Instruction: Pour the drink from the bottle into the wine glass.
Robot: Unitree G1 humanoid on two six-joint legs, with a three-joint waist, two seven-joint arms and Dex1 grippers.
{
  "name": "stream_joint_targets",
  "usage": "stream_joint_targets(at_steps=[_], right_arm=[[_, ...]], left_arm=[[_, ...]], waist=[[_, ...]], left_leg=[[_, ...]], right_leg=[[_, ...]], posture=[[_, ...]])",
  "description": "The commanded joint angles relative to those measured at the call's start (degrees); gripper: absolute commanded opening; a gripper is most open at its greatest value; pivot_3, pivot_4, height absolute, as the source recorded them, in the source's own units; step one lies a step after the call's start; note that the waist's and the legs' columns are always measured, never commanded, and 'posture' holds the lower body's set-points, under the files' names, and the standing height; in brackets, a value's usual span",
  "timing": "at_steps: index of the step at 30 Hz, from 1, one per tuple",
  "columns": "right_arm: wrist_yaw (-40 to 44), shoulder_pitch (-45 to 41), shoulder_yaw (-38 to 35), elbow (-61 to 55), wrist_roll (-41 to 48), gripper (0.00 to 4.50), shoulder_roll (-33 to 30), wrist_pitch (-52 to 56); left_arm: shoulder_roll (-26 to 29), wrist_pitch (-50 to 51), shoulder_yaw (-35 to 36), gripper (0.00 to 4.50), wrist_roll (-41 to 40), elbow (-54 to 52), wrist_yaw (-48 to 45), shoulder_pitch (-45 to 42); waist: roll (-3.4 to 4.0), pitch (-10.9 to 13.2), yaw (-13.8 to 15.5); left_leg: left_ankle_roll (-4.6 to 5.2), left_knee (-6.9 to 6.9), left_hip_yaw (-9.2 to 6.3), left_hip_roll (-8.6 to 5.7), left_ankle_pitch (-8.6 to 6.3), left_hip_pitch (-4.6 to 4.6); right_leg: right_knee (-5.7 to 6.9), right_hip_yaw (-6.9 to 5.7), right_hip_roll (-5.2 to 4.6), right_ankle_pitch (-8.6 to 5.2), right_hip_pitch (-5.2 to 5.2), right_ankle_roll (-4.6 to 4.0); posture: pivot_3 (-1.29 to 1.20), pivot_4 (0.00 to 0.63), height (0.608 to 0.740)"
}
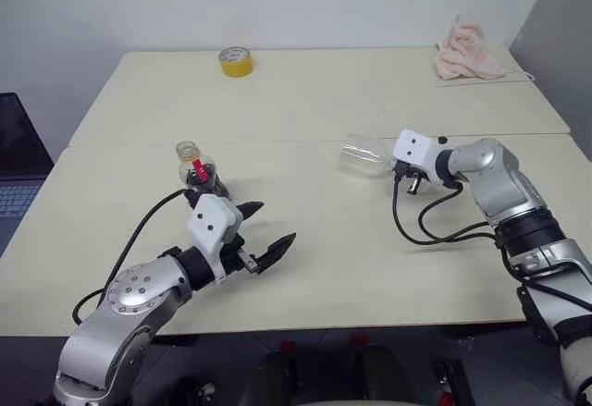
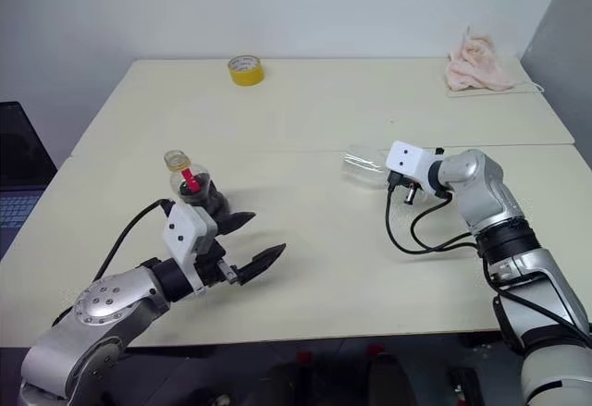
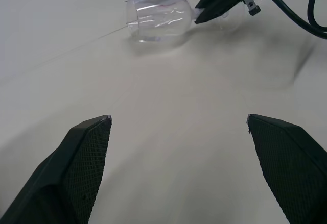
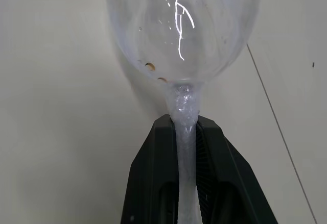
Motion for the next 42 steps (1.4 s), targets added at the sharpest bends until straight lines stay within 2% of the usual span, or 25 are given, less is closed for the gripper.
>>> stream_joint_targets(at_steps=[1,4,7,10,12,19,24,29,36,42], right_arm=[[-1.74,-0.79,-0.68,-0.79,-0.86,0.16,0.13,-1.98],[-3.54,-1.03,-3.87,-0.97,1.46,0.16,1.13,-3.56],[-5.61,0.11,-10.29,-2.27,8.56,0.16,4.42,-5.22],[-7.21,3.05,-16.06,-3.99,16.26,0.16,9.65,-8.25],[-9.15,4.77,-17.93,-4.26,18.43,0.16,12.66,-10.23],[-20.09,12.69,-16.74,-6.52,18.85,0.16,26.73,-15.76],[-25.12,16.22,-14.35,-6.65,16.52,0.16,31.75,-18.85],[-25.99,18.49,-13.30,-7.02,16.29,0.16,31.78,-18.41],[-25.38,22.88,-13.32,-8.21,15.97,0.16,27.98,-17.80],[-25.44,26.14,-13.04,-9.92,15.93,0.16,25.46,-16.77]], left_arm=[[-0.37,-0.33,-0.43,4.50,0.33,-0.91,0.38,-0.97],[-1.14,-0.31,-1.26,4.50,0.83,-0.82,0.88,-1.53],[-1.88,-0.45,-1.88,4.50,1.27,-0.70,1.45,-1.77],[-2.36,-0.63,-2.58,4.50,1.69,-0.28,1.67,-2.22],[-2.75,-0.74,-2.73,4.50,1.87,0.15,1.59,-2.57],[-4.10,-1.15,-3.21,4.50,2.62,2.10,1.35,-4.36],[-4.49,-1.11,-3.26,4.50,2.89,2.18,1.49,-4.65],[-4.93,-1.17,-3.34,4.50,3.29,2.27,1.80,-4.73],[-5.06,-1.44,-3.27,4.50,4.02,2.50,1.55,-4.76],[-5.08,-1.64,-3.50,4.50,4.42,3.22,0.98,-5.37]], waist=[[0.00,0.00,-0.09],[0.00,0.00,-0.16],[0.00,0.01,-0.23],[0.00,0.00,-0.33],[0.00,0.00,-0.40],[0.02,0.01,-0.54],[0.03,0.00,-0.56],[0.04,0.00,-0.54],[0.06,-0.04,-0.17],[0.06,-0.04,0.80]], left_leg=[[0.00,0.00,0.00,-0.01,0.00,0.00],[0.00,0.00,0.00,-0.01,0.00,-0.01],[0.00,-0.01,0.01,-0.01,0.00,-0.01],[0.00,-0.01,0.00,0.00,0.00,-0.01],[0.00,-0.01,-0.01,0.00,0.00,0.00],[-0.01,0.01,-0.03,-0.01,0.00,0.00],[-0.01,0.02,-0.05,-0.01,0.01,0.02],[-0.02,0.02,-0.08,-0.03,0.01,0.03],[-0.02,0.02,-0.13,-0.04,0.01,0.11],[-0.01,-0.02,-0.19,-0.06,0.00,0.56]], right_leg=[[-0.01,0.01,-0.01,0.00,0.00,0.00],[-0.01,0.00,-0.01,0.00,-0.01,0.00],[0.00,0.01,-0.01,0.00,-0.01,0.00],[0.00,-0.01,-0.01,0.00,0.00,0.00],[0.01,-0.01,-0.01,0.00,0.00,0.00],[0.05,-0.01,0.00,0.00,-0.03,0.00],[0.06,-0.02,0.01,0.00,-0.03,0.00],[0.06,-0.03,0.01,0.00,-0.01,0.00],[0.05,-0.06,0.00,0.00,0.11,0.00],[-0.09,-0.11,0.00,0.00,0.72,0.00]], posture=[[0.00,0.150,0.740],[0.00,0.150,0.740],[0.00,0.150,0.740],[0.00,0.150,0.740],[0.00,0.150,0.740],[0.00,0.150,0.740],[0.00,0.150,0.740],[0.00,0.150,0.740],[0.00,0.150,0.740],[0.00,0.150,0.740]])
